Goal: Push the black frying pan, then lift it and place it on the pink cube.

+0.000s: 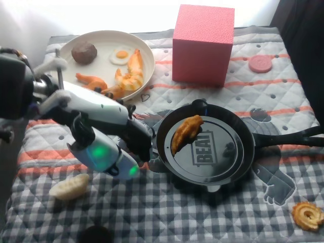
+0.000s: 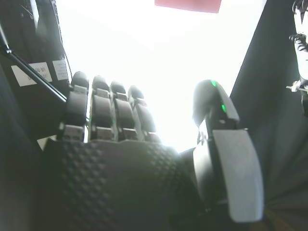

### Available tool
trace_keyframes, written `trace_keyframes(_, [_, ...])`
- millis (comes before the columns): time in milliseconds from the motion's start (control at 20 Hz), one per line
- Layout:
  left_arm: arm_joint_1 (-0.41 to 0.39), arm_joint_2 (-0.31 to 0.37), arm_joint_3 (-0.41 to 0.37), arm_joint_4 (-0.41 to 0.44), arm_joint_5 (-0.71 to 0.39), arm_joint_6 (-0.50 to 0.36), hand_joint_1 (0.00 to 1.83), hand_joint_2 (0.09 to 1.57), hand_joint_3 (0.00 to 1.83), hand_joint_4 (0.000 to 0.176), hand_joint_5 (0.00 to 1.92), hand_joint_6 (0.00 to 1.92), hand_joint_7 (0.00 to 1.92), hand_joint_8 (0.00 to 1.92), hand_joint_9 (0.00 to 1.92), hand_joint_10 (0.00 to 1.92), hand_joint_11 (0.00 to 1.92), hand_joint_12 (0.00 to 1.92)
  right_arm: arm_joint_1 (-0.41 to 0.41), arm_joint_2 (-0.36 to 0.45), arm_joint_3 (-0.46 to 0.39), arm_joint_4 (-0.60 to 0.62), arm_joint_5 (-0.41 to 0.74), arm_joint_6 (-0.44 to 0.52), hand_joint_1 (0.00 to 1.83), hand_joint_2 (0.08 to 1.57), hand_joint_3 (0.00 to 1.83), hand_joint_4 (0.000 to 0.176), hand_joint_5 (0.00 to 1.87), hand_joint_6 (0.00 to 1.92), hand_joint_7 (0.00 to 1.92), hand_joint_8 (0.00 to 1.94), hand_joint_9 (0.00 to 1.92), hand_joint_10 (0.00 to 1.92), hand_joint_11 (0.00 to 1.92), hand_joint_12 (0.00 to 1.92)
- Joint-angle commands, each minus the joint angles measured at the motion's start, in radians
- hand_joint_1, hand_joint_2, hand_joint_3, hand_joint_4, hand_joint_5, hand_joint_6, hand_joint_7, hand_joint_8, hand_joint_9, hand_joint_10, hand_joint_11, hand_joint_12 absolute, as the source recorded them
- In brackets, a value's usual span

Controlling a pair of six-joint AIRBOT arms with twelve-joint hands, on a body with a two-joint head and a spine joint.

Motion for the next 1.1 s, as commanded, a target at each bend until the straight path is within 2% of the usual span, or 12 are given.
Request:
trace_keyframes(0, [-0.006, 0.003, 0.005, -0.038, -0.061, 0.01, 0.22, 1.36, 0.0, 0.019, 0.34, 0.44, 0.44, 0.02, 0.24, 0.27, 0.0, 0.67, 0.008, 0.001, 0.002, 0.014, 0.125, 0.006, 0.45, 1.29, 0.0, 0.0, 0.0, 0.0, 0.0, 0.0, 0.0, 0.0, 0.0, 0.0])
trace_keyframes(100, [-0.003, 0.0, 0.005, -0.066, -0.064, 0.033, 0.22, 1.36, 0.0, 0.034, 0.36, 0.32, 0.37, 0.0, 0.2, 0.14, 0.0, 0.45, 0.008, 0.001, 0.002, 0.015, 0.125, 0.006, 0.43, 1.29, 0.0, 0.0, 0.0, 0.0, 0.0, 0.0, 0.0, 0.0, 0.0, 0.0])
trace_keyframes(200, [-0.003, -0.001, 0.005, -0.097, -0.064, 0.056, 0.19, 1.37, 0.0, 0.019, 0.34, 0.21, 0.28, 0.0, 0.14, 0.06, 0.0, 0.12, 0.008, 0.0, 0.002, 0.015, 0.125, 0.006, 0.43, 1.29, 0.0, 0.0, 0.0, 0.0, 0.0, 0.0, 0.0, 0.0, 0.0, 0.0])
trace_keyframes(300, [-0.004, -0.005, 0.005, -0.143, -0.061, 0.091, 0.25, 1.37, 0.0, 0.0, 0.36, 0.1, 0.27, 0.0, 0.13, 0.03, 0.0, 0.0, 0.006, 0.0, 0.002, 0.016, 0.126, 0.006, 0.42, 1.29, 0.0, 0.0, 0.0, 0.0, 0.0, 0.0, 0.0, 0.0, 0.0, 0.0])
trace_keyframes(400, [-0.004, -0.014, 0.005, -0.164, -0.059, 0.112, 0.29, 1.37, 0.0, 0.03, 0.36, 0.07, 0.25, 0.0, 0.12, 0.02, 0.01, 0.0, 0.006, 0.0, 0.002, 0.017, 0.127, 0.006, 0.42, 1.28, 0.0, 0.0, 0.0, 0.0, 0.0, 0.0, 0.0, 0.0, 0.0, 0.0])
trace_keyframes(450, [-0.004, -0.02, 0.005, -0.173, -0.059, 0.123, 0.29, 1.37, 0.0, 0.03, 0.36, 0.07, 0.25, 0.0, 0.12, 0.02, 0.01, 0.0, 0.005, 0.0, 0.002, 0.017, 0.127, 0.006, 0.42, 1.28, 0.0, 0.0, 0.0, 0.0, 0.0, 0.0, 0.0, 0.0, 0.0, 0.0])
trace_keyframes(500, [-0.004, -0.025, 0.005, -0.184, -0.059, 0.137, 0.27, 1.38, 0.0, 0.05, 0.33, 0.05, 0.22, 0.0, 0.1, 0.01, 0.0, 0.0, 0.005, -0.001, 0.002, 0.017, 0.127, 0.006, 0.42, 1.28, 0.0, 0.0, 0.0, 0.0, 0.0, 0.0, 0.0, 0.0, 0.0, 0.0])
trace_keyframes(650, [-0.003, -0.046, 0.007, -0.21, -0.06, 0.18, 0.19, 1.41, 0.01, 0.065, 0.32, 0.03, 0.19, 0.0, 0.07, 0.0, 0.0, 0.0, 0.004, -0.002, 0.001, 0.018, 0.129, 0.006, 0.42, 1.28, 0.0, 0.0, 0.0, 0.0, 0.0, 0.0, 0.0, 0.0, 0.0, 0.0])
trace_keyframes(800, [-0.001, -0.057, 0.015, -0.225, -0.06, 0.185, 0.28, 1.38, 0.0, 0.031, 0.39, 0.04, 0.26, 0.01, 0.12, 0.01, 0.01, 0.01, 0.003, -0.002, 0.001, 0.019, 0.131, 0.006, 0.43, 1.28, 0.0, 0.0, 0.0, 0.0, 0.0, 0.0, 0.0, 0.0, 0.0, 0.0])
trace_keyframes(950, [-0.003, -0.033, 0.012, -0.242, -0.054, 0.185, 0.29, 1.37, 0.0, 0.06, 0.41, 0.03, 0.31, 0.02, 0.19, 0.03, 0.01, 0.01, -0.004, -0.002, -0.001, 0.025, 0.136, 0.006, 0.42, 1.27, 0.0, 0.0, 0.0, 0.0, 0.0, 0.0, 0.0, 0.0, 0.0, 0.0])
trace_keyframes(1000, [-0.005, -0.016, 0.004, -0.244, -0.054, 0.185, 0.32, 1.37, 0.0, 0.055, 0.4, 0.03, 0.33, 0.02, 0.2, 0.04, 0.02, 0.02, -0.005, -0.003, -0.002, 0.026, 0.136, 0.006, 0.41, 1.27, 0.0, 0.0, 0.0, 0.0, 0.0, 0.0, 0.0, 0.0, 0.0, 0.0])
trace_keyframes(1050, [-0.008, 0.002, -0.006, -0.244, -0.054, 0.186, 0.34, 1.35, 0.0, 0.016, 0.5, 0.04, 0.45, 0.01, 0.34, 0.02, 0.0, 0.56, -0.007, -0.003, -0.003, 0.027, 0.138, 0.006, 0.43, 1.27, 0.0, 0.0, 0.0, 0.0, 0.0, 0.0, 0.0, 0.0, 0.0, 0.0])
